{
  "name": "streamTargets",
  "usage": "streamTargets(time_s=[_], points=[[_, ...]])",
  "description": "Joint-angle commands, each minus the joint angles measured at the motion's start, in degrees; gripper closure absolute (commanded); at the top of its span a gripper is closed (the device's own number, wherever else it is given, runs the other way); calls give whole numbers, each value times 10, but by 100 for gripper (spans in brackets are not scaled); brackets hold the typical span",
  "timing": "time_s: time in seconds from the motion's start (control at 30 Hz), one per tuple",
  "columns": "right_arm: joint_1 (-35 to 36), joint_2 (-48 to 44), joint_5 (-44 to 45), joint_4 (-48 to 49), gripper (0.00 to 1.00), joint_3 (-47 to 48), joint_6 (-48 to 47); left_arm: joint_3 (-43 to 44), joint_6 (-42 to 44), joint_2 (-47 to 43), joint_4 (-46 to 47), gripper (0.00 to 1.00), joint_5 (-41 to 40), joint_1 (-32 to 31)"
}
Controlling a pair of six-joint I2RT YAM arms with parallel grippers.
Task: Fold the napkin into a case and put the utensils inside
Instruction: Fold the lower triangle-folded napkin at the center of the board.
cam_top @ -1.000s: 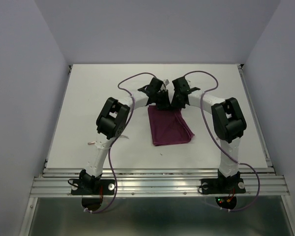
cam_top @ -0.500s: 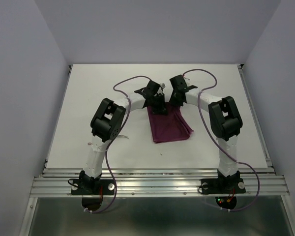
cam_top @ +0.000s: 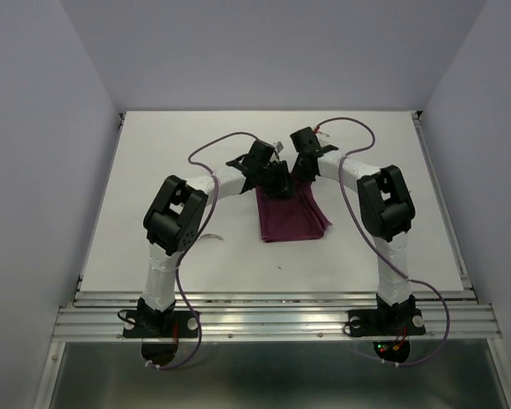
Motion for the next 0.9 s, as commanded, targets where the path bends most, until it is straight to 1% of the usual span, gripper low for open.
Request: streamTargets(time_s=[0.0, 0.07, 0.17, 0.27, 0.37, 0.47, 0.5, 0.57, 0.6, 0.73, 0.8, 0.87], points=[[4, 54, 27, -66, 99, 15, 17, -20, -48, -32, 69, 48, 26, -25], [4, 58, 24, -66, 99, 17, 19, -36, -66, -29, 99, 42, 35, -29], [4, 53, 19, -60, 99, 10, 21, -49, -95, -24, 118, 38, 41, -35], [4, 45, 13, -53, 99, -2, 20, -54, -117, -13, 145, 38, 39, -39], [4, 36, 12, -46, 99, -14, 18, -48, -133, 2, 155, 43, 41, -43], [4, 25, 13, -46, 99, -20, 17, -38, -140, 15, 161, 51, 35, -44], [4, 24, 13, -46, 99, -20, 17, -34, -140, 19, 160, 57, 33, -44], [4, 19, 12, -44, 99, -26, 17, -28, -142, 27, 160, 64, 28, -44], [4, 15, 10, -43, 99, -28, 13, -26, -142, 29, 154, 74, 26, -45], [4, 6, -2, -39, 99, -33, 4, -26, -136, 36, 142, 97, 26, -45], [4, 3, -5, -37, 99, -37, 0, -43, -133, 23, 146, 100, 22, -45], [4, -3, -7, -36, 99, -41, -3, -64, -129, 6, 149, 100, 18, -45]])
